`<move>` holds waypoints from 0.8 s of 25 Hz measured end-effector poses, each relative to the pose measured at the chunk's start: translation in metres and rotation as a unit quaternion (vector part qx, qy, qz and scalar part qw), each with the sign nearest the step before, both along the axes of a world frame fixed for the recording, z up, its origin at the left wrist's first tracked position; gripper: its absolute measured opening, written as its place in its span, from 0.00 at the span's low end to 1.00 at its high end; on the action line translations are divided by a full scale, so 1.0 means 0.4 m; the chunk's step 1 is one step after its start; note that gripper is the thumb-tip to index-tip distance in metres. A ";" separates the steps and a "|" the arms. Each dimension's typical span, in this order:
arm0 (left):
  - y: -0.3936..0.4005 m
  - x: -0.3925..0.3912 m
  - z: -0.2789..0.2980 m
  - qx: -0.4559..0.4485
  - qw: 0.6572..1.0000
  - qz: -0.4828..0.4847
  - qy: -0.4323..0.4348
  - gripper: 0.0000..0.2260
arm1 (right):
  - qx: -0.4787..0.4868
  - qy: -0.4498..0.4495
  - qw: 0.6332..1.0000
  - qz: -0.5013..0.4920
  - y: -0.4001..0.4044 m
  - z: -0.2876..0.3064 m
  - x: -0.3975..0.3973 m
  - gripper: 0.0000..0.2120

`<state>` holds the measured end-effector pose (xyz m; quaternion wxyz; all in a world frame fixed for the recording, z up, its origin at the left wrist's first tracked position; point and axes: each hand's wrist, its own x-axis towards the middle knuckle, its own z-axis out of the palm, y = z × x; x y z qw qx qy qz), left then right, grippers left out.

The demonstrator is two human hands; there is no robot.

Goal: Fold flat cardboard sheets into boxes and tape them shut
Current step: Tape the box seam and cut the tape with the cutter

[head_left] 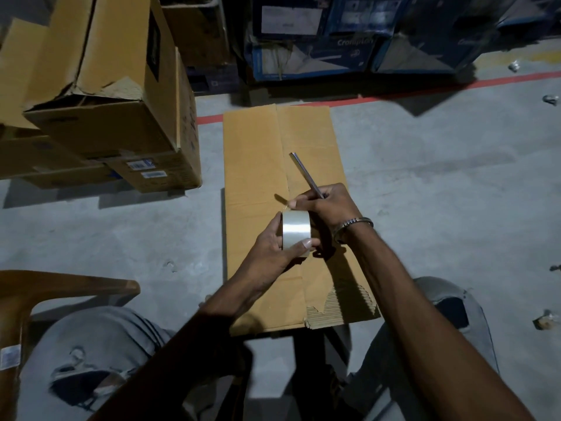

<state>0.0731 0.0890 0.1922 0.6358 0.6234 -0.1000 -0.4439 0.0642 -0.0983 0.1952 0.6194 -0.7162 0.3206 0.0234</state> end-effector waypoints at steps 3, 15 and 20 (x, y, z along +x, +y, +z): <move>-0.010 0.004 -0.013 -0.002 0.999 0.024 -0.025 0.33 | 0.000 -0.011 1.000 0.012 -0.007 0.005 0.041 0.11; -0.078 0.100 -0.001 0.041 0.988 0.128 -0.074 0.19 | -0.026 -0.055 0.997 0.035 -0.111 0.032 0.293 0.09; -0.103 0.114 0.013 0.032 0.987 0.133 -0.078 0.21 | -0.053 -0.064 0.997 0.004 -0.133 0.012 0.396 0.10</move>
